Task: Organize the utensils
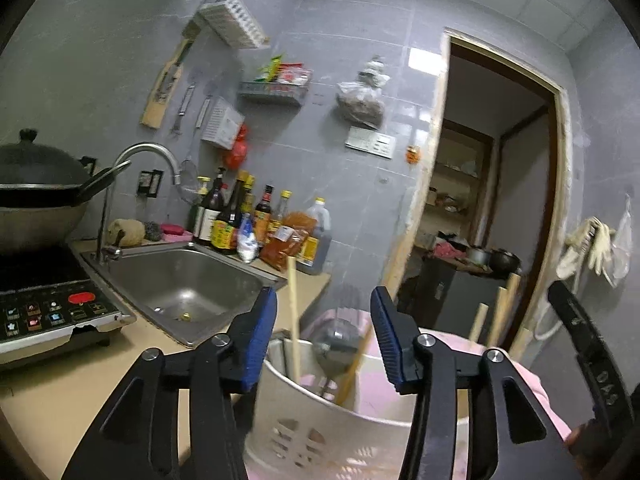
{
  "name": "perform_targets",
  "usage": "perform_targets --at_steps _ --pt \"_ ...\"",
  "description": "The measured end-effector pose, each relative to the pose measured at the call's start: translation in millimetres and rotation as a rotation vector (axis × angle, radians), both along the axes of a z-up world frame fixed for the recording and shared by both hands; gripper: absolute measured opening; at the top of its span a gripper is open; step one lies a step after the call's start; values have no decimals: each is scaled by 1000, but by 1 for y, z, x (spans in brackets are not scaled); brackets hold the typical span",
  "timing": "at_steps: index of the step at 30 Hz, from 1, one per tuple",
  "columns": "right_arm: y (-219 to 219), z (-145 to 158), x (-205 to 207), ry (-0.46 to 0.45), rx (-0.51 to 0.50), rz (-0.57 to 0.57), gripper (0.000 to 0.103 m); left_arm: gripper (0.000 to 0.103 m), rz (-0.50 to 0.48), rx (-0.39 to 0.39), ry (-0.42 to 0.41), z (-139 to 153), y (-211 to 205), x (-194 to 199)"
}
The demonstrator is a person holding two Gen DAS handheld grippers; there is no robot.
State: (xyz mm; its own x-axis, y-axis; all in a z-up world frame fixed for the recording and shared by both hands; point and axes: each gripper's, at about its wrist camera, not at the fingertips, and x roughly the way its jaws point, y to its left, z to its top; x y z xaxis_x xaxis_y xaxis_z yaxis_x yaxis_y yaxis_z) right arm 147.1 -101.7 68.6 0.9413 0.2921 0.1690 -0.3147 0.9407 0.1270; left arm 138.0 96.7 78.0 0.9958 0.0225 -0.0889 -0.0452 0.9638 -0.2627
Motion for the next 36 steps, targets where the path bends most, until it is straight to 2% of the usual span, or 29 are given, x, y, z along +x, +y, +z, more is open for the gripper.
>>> perform_targets --at_steps 4,11,14,15,19,26,30,32,36 --pt "-12 0 -6 47 0 -26 42 56 -38 50 2 3 -16 -10" --pt "-29 -1 -24 115 -17 -61 50 66 -94 70 47 3 -29 -20" --pt "-39 -1 -34 150 -17 -79 59 69 -115 82 77 -1 -33 -25" --pt "-42 -2 -39 158 -20 -90 66 71 -121 89 88 -2 -34 -27" --pt "-51 -3 -55 173 -59 -128 73 79 -149 112 119 -10 -38 -36" --pt "-62 -7 -85 216 -128 -170 86 84 -207 112 150 -20 -37 -54" --pt "-69 -10 -99 255 -122 -167 99 90 -212 121 150 -24 -40 -65" --pt "-72 -11 -106 265 -121 -171 103 90 -217 136 158 -27 -43 -70" --pt "-74 -16 -118 281 -137 -182 103 92 -227 151 168 -34 -47 -79"
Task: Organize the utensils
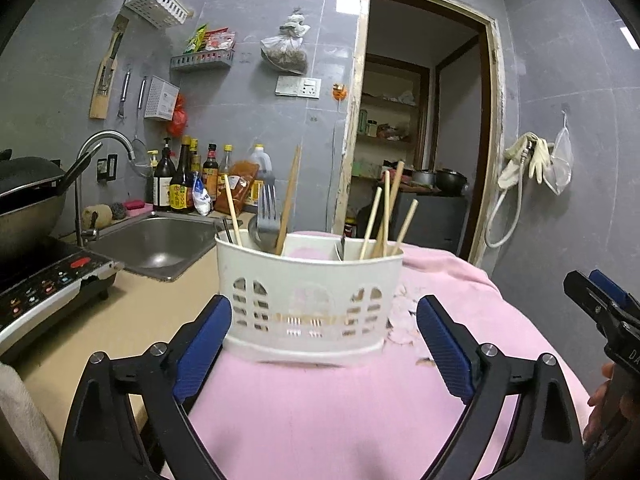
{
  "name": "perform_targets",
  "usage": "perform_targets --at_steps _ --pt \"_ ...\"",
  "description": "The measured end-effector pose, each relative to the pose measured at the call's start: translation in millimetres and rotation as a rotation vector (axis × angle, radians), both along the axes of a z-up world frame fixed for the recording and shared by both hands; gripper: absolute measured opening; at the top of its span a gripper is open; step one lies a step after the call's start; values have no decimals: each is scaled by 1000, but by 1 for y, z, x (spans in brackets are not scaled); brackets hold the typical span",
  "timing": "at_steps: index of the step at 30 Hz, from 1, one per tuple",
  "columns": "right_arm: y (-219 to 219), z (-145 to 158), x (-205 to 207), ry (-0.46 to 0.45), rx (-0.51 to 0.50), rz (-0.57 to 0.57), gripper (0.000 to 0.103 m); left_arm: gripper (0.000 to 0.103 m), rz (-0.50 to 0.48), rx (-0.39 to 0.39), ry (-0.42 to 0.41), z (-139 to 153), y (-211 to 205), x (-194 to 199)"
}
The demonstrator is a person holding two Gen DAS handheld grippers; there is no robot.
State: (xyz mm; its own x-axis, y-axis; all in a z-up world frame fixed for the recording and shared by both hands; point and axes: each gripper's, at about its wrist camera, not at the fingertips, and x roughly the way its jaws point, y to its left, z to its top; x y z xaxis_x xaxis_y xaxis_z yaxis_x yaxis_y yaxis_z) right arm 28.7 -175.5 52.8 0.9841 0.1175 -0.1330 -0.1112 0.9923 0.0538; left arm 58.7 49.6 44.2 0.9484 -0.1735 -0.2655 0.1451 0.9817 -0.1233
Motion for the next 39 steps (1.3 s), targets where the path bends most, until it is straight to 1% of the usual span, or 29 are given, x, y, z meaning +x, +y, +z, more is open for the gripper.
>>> perform_targets --at_steps 4,10,14,39 --pt "-1 -6 -8 10 -8 -20 103 95 -2 2 -3 -5 -2 -8" --pt "-7 -12 -15 14 1 -48 103 96 6 33 -17 -9 -5 -17" --pt "-12 -17 -17 30 12 -60 103 96 0 35 -15 -12 -5 -20" --pt "-13 -19 -15 56 14 -74 103 96 -6 43 -5 -16 -9 -17"
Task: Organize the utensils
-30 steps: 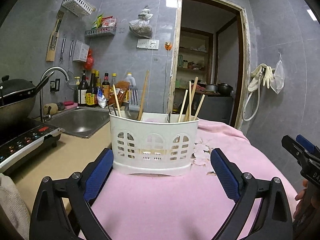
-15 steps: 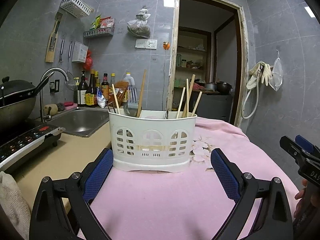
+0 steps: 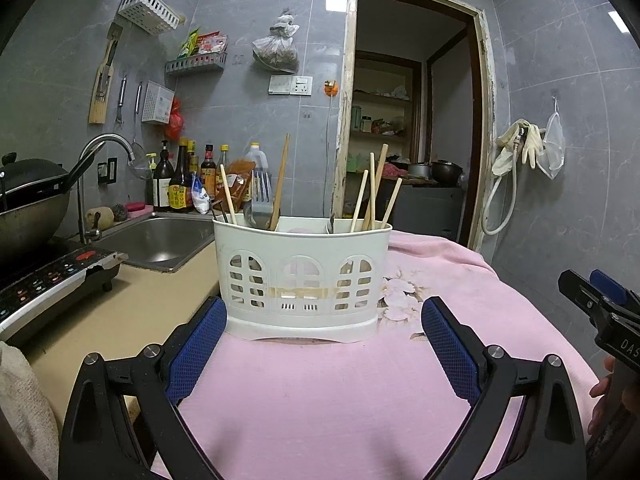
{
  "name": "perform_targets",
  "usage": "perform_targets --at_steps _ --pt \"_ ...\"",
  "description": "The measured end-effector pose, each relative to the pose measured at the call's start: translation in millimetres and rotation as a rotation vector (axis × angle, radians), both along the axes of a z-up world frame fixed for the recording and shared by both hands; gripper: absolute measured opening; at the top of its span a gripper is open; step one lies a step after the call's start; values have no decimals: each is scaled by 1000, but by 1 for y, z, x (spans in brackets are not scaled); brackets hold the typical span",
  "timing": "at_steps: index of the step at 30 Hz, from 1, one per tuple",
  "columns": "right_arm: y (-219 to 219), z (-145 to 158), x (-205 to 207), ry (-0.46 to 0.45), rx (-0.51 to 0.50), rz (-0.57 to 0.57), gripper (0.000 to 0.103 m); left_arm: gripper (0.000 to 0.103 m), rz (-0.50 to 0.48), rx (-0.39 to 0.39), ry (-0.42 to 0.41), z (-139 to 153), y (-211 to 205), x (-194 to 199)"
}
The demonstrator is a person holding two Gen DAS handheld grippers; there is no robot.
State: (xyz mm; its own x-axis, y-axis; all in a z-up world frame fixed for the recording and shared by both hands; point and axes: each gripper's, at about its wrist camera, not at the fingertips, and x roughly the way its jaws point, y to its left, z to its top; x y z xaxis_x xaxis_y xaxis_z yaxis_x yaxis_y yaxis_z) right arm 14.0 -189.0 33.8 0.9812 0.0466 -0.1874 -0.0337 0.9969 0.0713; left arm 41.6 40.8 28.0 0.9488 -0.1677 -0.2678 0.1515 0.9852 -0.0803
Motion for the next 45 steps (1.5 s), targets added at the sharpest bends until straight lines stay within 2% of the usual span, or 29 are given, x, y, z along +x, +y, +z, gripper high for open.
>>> perform_targets --at_steps 45 --pt "3 -3 1 11 10 7 103 96 -4 -7 9 -2 2 1"
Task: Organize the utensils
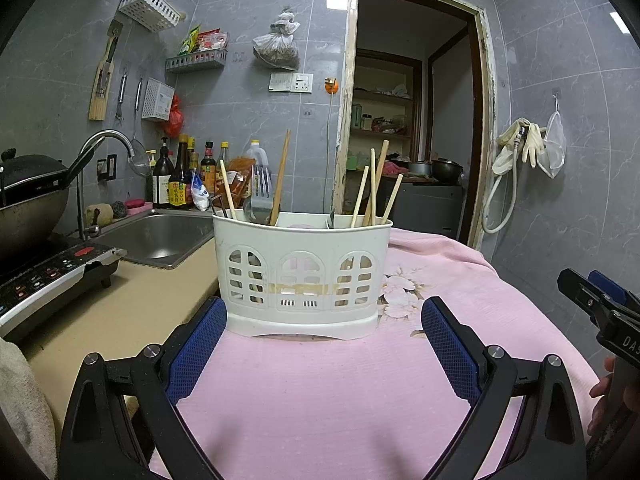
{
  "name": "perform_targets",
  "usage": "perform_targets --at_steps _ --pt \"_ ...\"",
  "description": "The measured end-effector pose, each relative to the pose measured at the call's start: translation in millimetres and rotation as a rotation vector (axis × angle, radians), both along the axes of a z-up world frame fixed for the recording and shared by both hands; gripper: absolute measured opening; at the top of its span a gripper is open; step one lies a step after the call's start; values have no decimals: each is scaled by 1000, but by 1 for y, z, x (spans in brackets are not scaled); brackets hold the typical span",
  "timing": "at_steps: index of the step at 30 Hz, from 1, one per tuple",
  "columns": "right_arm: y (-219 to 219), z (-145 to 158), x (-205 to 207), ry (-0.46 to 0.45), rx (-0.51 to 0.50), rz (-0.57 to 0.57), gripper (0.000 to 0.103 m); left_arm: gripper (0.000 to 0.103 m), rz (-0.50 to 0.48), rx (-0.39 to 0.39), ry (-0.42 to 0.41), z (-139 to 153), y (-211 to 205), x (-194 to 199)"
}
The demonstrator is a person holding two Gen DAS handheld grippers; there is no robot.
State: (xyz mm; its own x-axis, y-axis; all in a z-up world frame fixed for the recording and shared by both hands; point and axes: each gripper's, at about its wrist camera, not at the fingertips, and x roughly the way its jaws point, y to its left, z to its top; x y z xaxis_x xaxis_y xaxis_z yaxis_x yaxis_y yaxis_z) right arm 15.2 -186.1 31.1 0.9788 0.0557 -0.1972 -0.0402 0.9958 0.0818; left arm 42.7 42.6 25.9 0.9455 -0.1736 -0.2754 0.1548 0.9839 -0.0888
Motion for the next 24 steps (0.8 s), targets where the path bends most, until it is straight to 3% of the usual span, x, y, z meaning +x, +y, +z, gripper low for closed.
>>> perform_targets --at_steps 11,24 --pt "3 -2 1 12 -3 -1 103 96 -7 -29 23 -2 2 3" --pt "4 -5 1 20 4 0 103 96 3 5 10 -2 -3 3"
